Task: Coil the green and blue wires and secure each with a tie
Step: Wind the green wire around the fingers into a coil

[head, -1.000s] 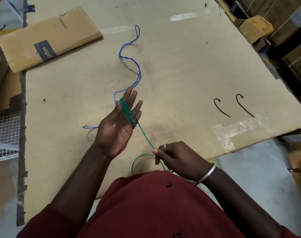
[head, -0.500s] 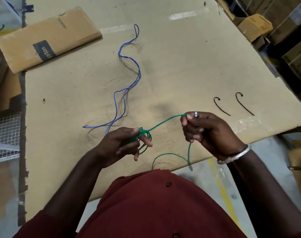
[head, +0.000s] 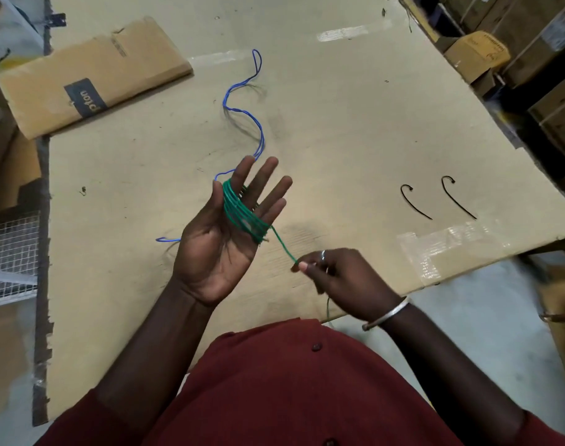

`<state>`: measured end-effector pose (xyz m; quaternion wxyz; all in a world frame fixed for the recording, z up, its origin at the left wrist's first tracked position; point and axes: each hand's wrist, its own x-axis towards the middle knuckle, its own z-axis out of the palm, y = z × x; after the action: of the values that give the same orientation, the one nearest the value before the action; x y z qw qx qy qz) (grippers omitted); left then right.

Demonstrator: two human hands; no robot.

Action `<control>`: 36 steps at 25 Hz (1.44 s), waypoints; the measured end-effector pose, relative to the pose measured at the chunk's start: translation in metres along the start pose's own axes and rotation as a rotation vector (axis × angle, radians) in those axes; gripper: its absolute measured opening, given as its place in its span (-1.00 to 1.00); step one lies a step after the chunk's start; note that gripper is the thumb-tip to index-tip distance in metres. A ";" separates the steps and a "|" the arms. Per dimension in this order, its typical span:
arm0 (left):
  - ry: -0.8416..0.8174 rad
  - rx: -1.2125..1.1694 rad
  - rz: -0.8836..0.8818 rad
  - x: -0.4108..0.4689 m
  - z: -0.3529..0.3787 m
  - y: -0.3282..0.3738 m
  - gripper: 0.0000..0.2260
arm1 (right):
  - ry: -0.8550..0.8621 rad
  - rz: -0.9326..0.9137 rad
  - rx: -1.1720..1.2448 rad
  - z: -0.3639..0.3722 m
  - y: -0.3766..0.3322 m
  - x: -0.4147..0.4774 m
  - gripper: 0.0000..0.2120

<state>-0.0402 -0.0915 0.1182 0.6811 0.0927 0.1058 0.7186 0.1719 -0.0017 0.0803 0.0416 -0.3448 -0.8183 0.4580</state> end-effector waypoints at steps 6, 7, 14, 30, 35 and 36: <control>0.292 1.272 0.097 0.012 -0.022 -0.006 -0.64 | -0.232 -0.068 0.068 -0.009 -0.039 -0.020 -0.68; 0.275 1.470 0.057 0.010 -0.029 -0.005 -0.66 | -0.241 -0.067 0.113 -0.015 -0.043 -0.021 -0.62; 0.334 1.359 -0.224 -0.014 -0.039 -0.005 -0.50 | -0.216 0.041 0.431 -0.078 -0.034 -0.018 -0.79; 0.124 0.206 -0.105 -0.013 -0.013 -0.020 -0.55 | -0.023 0.068 -0.041 -0.040 0.029 0.002 -0.82; 0.195 0.412 -0.021 -0.001 -0.024 -0.027 -0.56 | -0.467 0.093 0.024 -0.020 -0.023 -0.018 -0.72; 0.206 0.619 -0.013 -0.001 -0.026 -0.026 -0.57 | -0.517 0.123 0.072 -0.024 -0.030 -0.022 -0.72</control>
<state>-0.0226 -0.0920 0.0863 0.6110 0.2214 0.3881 0.6534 0.1821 -0.0082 0.1229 -0.1842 -0.2637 -0.7625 0.5614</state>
